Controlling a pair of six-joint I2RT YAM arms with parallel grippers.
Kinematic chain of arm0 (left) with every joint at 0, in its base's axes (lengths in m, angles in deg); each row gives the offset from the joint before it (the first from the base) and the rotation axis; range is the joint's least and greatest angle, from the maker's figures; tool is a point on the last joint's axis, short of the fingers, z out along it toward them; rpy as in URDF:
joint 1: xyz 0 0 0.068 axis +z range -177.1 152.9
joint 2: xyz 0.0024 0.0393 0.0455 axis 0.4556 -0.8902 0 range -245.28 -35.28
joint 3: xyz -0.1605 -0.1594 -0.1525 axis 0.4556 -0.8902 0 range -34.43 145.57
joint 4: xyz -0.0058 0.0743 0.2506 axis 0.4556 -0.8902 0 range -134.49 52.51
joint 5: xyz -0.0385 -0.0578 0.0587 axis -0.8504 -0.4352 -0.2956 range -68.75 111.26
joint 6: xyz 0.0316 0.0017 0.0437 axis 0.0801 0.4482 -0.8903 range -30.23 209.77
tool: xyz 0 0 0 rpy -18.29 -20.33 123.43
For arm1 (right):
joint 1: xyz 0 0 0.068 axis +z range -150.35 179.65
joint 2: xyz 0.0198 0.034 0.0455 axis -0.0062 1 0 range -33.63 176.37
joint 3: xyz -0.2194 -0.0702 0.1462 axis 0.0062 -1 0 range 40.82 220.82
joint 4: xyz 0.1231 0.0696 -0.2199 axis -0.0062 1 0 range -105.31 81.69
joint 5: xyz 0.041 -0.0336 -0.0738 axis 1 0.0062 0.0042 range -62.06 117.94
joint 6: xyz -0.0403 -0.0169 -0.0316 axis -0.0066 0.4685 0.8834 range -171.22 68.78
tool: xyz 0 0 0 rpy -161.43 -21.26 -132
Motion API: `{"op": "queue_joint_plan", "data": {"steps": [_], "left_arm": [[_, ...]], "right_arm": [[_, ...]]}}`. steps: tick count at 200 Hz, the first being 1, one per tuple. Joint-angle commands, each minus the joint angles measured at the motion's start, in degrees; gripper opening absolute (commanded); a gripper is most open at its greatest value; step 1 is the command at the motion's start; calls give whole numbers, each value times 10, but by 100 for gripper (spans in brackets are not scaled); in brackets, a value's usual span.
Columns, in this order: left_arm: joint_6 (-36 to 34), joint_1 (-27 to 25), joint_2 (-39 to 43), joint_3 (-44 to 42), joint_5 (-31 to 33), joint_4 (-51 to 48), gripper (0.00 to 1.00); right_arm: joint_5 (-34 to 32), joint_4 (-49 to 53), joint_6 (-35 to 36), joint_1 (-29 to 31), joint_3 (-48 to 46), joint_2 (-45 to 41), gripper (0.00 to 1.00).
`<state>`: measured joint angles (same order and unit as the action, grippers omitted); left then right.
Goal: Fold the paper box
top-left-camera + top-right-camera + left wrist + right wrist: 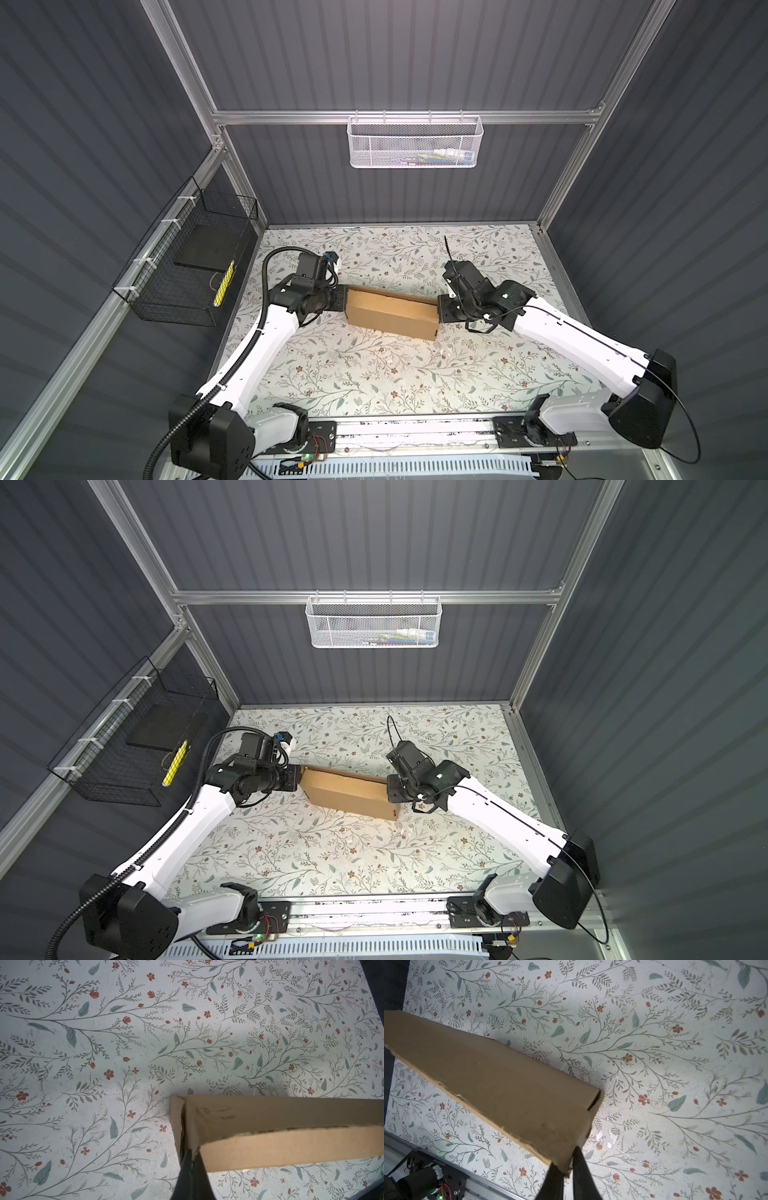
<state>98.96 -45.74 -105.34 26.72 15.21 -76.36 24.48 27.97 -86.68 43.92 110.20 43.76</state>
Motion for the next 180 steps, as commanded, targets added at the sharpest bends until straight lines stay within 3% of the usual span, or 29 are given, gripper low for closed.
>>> {"op": "queue_joint_plan", "data": {"steps": [1,180], "left_arm": [[-14,1,-5,21,-32,-10,0],[-12,1,-10,13,-34,-6,0]], "right_arm": [[33,-10,-11,0,24,10,13],[110,-40,-28,-30,15,20,12]]}}
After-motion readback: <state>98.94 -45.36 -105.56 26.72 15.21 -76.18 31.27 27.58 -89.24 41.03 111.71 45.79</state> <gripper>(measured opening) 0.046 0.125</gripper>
